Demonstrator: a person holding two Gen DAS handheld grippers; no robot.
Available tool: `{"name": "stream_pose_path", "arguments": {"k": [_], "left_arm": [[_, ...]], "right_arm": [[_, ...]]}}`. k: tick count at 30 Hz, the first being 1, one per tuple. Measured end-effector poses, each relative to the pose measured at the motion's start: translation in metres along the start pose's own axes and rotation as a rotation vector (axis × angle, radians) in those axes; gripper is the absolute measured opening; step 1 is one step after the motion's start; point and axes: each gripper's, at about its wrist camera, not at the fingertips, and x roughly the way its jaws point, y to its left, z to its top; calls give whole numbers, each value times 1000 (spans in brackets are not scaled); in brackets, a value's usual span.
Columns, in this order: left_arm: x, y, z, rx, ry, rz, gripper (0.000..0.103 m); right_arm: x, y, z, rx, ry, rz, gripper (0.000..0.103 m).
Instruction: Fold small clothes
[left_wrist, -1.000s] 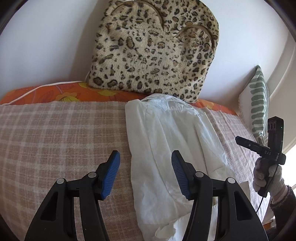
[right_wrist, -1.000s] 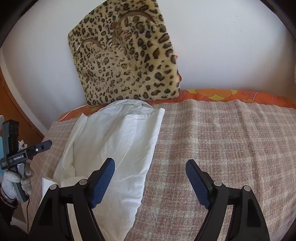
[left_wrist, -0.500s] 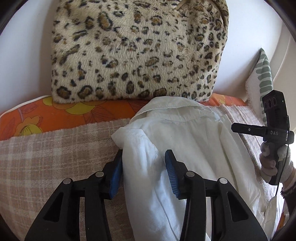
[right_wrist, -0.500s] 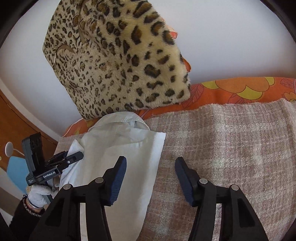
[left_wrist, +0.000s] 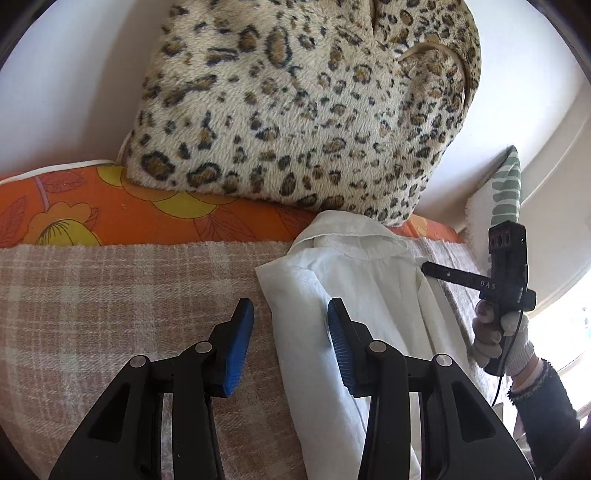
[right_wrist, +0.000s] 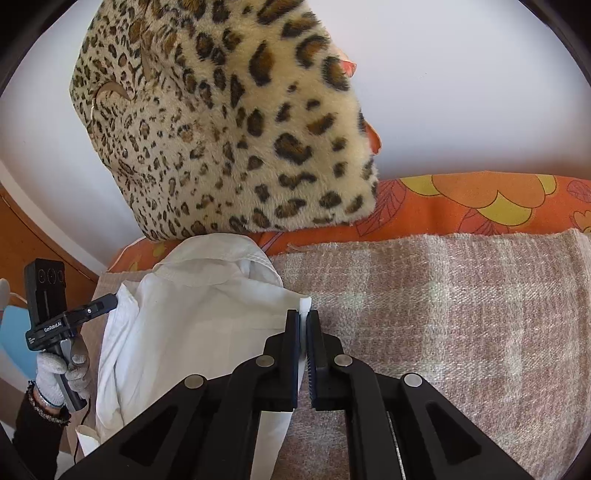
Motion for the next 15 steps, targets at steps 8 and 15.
{"name": "stream_pose_path", "arguments": {"k": [8, 15], "left_arm": [[24, -18, 9, 71, 2, 39, 7], [4, -23, 8, 60, -70, 35, 5]], "right_arm": [[3, -6, 7, 68, -4, 71, 26], [-7, 31, 12, -79, -25, -21, 0]]}}
